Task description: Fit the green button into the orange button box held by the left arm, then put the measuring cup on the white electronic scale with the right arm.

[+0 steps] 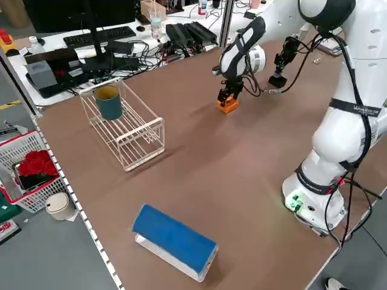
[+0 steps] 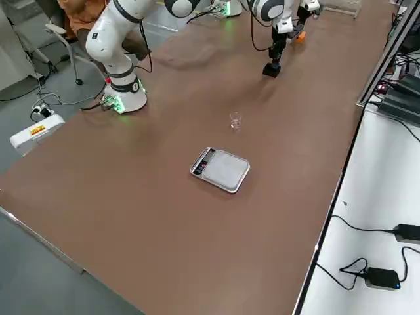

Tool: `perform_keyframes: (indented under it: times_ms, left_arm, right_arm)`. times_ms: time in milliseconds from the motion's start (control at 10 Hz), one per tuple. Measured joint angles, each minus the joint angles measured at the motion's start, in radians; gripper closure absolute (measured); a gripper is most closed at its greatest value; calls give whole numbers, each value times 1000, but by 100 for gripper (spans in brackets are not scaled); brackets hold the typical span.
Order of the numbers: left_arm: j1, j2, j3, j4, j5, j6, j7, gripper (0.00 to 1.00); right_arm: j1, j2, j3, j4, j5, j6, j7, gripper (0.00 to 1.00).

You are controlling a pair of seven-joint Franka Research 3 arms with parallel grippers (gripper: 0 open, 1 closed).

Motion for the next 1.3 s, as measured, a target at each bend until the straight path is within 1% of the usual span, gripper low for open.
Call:
perform_keyframes:
  times_ms: [300, 500, 700, 800, 900, 1100, 1300]
  left_arm:
    - [0, 10, 0, 0, 5, 0, 0, 4]
    - [0, 17, 0, 2, 12, 0, 0, 9]
    - [0, 17, 0, 2, 18, 0, 0, 10]
    - [0, 18, 0, 4, 22, 0, 0, 13]
    - [0, 19, 0, 5, 24, 0, 0, 13]
    - [0, 20, 0, 11, 26, 0, 0, 13]
    - [0, 20, 0, 29, 26, -4, 0, 13]
  right_arm:
    - [5, 10, 0, -4, -9, -1, 26, 63]
    - [8, 11, 0, -13, -19, -1, 37, 63]
    - [8, 12, 0, -20, -24, -1, 49, 61]
    - [8, 12, 0, -23, -25, -1, 55, 59]
    - [8, 12, 0, -24, -25, -1, 62, 57]
    - [8, 12, 0, -24, -25, -1, 75, 46]
    - [8, 12, 0, -24, -25, 1, 78, 44]
